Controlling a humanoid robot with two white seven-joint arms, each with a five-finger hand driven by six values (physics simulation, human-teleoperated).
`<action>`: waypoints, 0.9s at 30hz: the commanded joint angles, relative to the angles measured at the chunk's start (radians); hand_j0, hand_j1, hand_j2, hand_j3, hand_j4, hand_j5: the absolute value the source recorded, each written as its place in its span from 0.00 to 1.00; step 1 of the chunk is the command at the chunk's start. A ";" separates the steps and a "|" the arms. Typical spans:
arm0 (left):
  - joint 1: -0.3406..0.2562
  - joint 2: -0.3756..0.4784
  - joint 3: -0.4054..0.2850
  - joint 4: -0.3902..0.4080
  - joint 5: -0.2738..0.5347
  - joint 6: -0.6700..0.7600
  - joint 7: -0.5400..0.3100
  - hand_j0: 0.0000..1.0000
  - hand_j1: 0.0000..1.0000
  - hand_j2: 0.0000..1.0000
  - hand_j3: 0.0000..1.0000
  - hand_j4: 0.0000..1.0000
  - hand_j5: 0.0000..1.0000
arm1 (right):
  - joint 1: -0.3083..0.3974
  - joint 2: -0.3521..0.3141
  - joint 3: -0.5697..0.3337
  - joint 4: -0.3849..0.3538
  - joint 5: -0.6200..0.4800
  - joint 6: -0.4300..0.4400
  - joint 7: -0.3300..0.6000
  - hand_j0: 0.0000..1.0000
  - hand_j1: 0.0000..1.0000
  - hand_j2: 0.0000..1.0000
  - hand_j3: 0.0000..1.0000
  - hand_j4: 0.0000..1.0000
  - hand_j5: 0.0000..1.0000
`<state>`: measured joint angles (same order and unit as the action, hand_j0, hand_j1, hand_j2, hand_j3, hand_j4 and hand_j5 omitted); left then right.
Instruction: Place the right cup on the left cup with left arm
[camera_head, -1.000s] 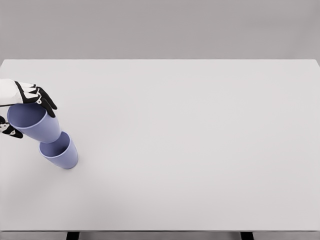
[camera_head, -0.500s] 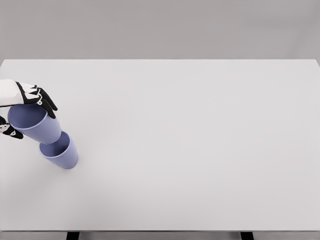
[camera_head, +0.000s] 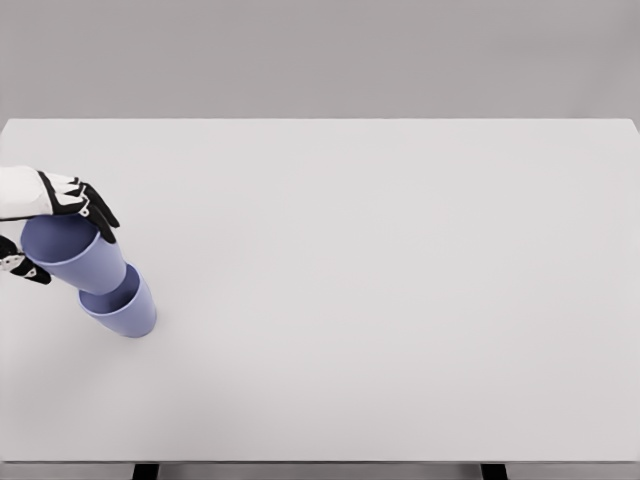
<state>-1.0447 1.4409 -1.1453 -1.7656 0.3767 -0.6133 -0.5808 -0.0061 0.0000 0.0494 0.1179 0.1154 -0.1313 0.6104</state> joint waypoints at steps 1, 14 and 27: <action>0.000 -0.002 0.003 0.000 0.008 0.002 0.001 0.54 0.54 0.54 0.54 0.54 0.54 | 0.000 0.000 0.000 0.000 0.001 -0.001 0.000 1.00 1.00 1.00 1.00 1.00 1.00; 0.009 0.001 0.003 0.000 0.007 0.002 0.004 0.54 0.54 0.54 0.54 0.54 0.54 | 0.000 0.000 0.000 0.000 0.001 -0.001 0.000 1.00 1.00 1.00 1.00 1.00 1.00; 0.009 0.001 0.003 0.000 0.005 0.002 0.010 0.77 0.77 0.77 0.77 0.77 0.77 | 0.000 0.000 0.000 0.000 0.001 -0.001 0.000 1.00 1.00 1.00 1.00 1.00 1.00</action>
<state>-1.0355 1.4407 -1.1450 -1.7656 0.3750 -0.6136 -0.5721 -0.0061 0.0000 0.0495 0.1179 0.1154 -0.1313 0.6104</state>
